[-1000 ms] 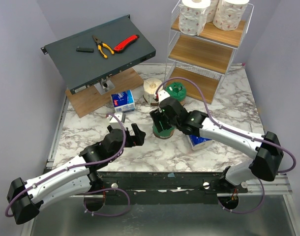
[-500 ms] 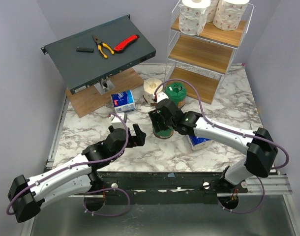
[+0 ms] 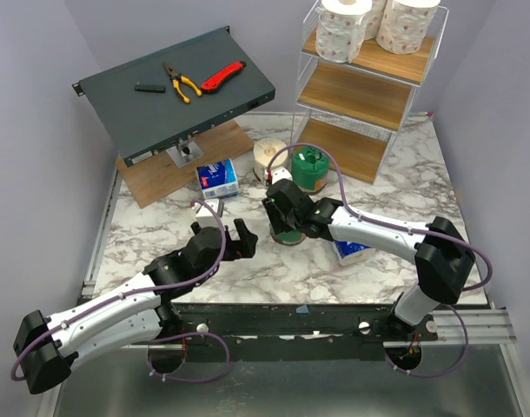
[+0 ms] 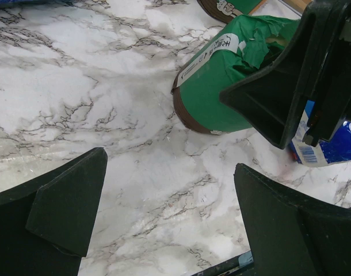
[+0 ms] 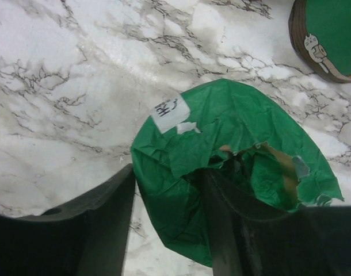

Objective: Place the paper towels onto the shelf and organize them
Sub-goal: Pick up the paper towel from the center of the board.

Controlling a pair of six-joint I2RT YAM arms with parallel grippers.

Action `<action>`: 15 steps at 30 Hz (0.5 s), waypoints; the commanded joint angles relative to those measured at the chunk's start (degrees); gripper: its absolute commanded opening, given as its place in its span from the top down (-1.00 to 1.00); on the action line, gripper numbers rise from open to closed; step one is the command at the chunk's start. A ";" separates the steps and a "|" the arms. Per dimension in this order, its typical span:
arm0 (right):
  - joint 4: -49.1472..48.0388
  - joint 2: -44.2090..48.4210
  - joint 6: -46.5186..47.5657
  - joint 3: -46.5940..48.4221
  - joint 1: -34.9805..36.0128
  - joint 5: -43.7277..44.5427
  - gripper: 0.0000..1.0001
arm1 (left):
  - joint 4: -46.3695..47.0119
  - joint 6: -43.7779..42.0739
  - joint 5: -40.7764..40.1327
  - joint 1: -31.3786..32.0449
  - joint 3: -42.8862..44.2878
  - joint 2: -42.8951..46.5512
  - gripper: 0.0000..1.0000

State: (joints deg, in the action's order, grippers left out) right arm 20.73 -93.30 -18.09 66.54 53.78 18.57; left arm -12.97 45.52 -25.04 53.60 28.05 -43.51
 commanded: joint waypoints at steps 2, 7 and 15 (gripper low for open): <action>2.60 -1.39 -1.09 0.43 0.16 2.87 0.22 | -0.48 -0.60 -1.59 -0.25 0.86 0.97 -0.94; 5.54 0.71 0.43 3.18 0.10 5.61 0.39 | -0.56 -1.03 -1.59 -0.26 1.34 0.88 -0.94; 12.28 7.04 4.63 15.15 -2.71 15.30 0.40 | -0.86 -1.39 -1.00 -0.32 2.37 0.84 -0.94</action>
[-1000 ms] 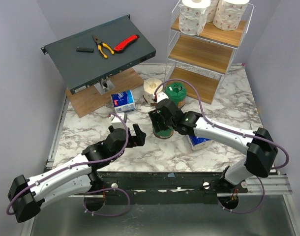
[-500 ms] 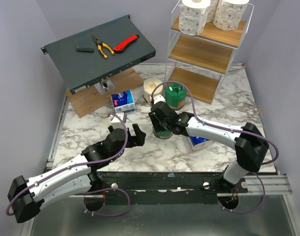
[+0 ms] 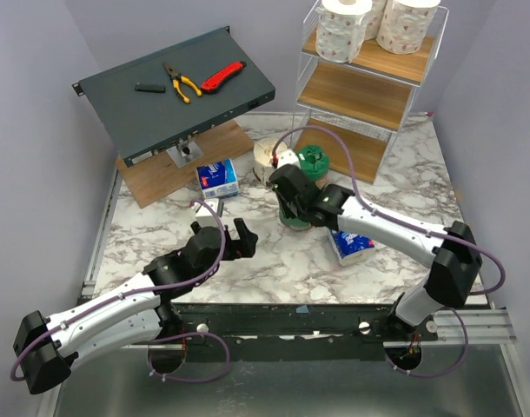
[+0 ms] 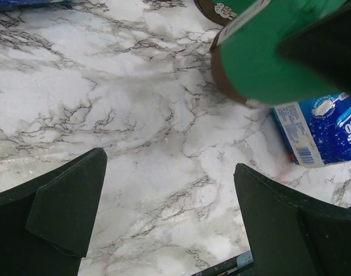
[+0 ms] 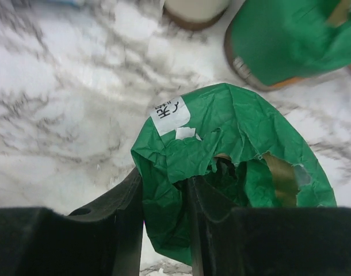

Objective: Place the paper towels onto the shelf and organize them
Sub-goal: Pick up the paper towel from the center of the board.

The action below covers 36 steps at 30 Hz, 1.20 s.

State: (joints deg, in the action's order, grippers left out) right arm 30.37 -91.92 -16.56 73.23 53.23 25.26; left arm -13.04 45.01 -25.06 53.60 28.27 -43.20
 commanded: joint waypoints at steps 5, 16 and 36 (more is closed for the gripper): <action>2.58 4.71 6.79 18.39 -5.98 14.92 0.40 | -2.13 -2.05 0.51 -1.64 10.07 -1.93 -0.94; -1.76 -1.45 8.03 31.65 -15.34 11.90 0.40 | 17.25 -11.13 -0.05 -3.11 18.09 -7.30 -0.94; -6.79 -7.94 10.73 40.53 -19.13 13.51 0.40 | 65.92 -18.62 13.36 -11.12 27.44 -37.68 -0.84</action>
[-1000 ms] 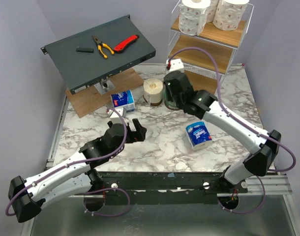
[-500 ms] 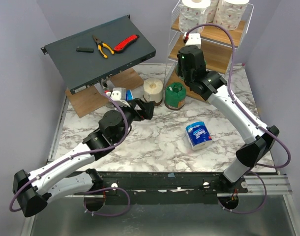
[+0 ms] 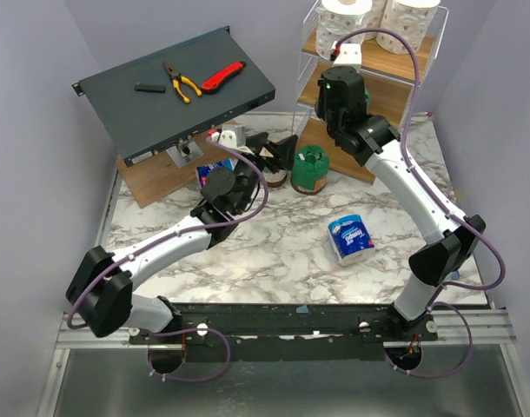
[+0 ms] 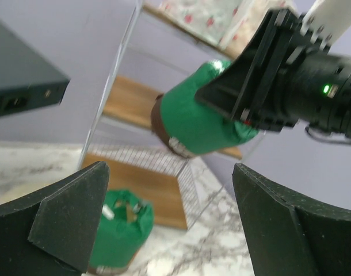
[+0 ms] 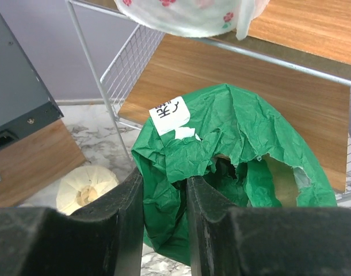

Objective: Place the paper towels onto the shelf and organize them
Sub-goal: Pick up the paper towel from the center of the board, then place the paper towel on the shelf.

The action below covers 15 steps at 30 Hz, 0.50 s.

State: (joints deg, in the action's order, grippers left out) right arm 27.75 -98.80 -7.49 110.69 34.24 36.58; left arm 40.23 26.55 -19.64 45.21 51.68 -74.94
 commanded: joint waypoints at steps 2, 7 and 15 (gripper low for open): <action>-4.43 -1.60 2.02 3.47 -0.30 2.46 0.40 | 16.99 0.61 10.93 -3.60 5.27 -10.37 -0.84; -4.89 -2.59 2.40 3.40 -0.91 2.93 0.39 | 22.94 2.80 17.48 -4.73 10.23 -19.42 -0.85; -6.18 -3.26 2.04 3.17 -1.97 2.89 0.38 | 19.44 2.13 17.29 -5.13 20.92 -28.68 -0.86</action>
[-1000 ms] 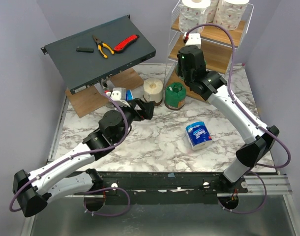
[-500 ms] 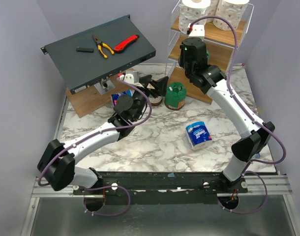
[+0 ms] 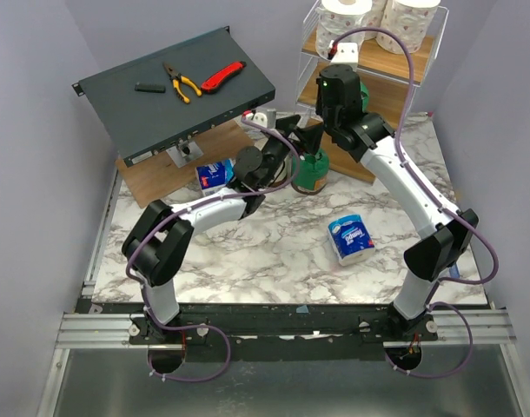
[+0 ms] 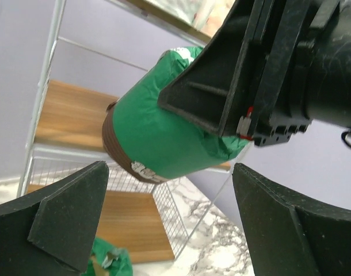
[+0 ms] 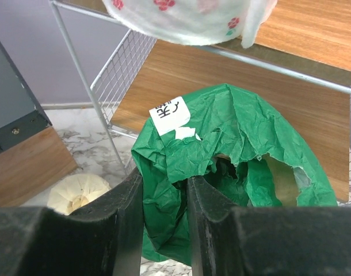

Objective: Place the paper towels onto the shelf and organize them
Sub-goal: Place the paper towel on the shelf.

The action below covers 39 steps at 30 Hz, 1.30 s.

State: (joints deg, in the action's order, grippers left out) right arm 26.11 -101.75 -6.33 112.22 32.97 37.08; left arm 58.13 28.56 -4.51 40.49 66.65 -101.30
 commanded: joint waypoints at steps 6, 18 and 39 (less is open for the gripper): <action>-6.33 -0.30 0.87 0.32 -1.89 2.15 0.37 | -5.01 -0.62 1.20 -0.45 13.25 -6.94 -0.84; -7.21 -1.91 -0.26 0.54 -3.33 0.46 0.33 | -9.49 0.23 -0.08 -0.48 14.34 -10.27 -0.85; -7.21 -3.65 -0.62 3.62 -3.76 -0.94 0.21 | -15.54 0.45 2.93 -1.08 24.00 -16.71 -0.97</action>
State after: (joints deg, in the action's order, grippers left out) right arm 20.73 -104.97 -6.61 113.40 29.54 37.08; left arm 45.08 29.15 -3.38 39.48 87.77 -116.38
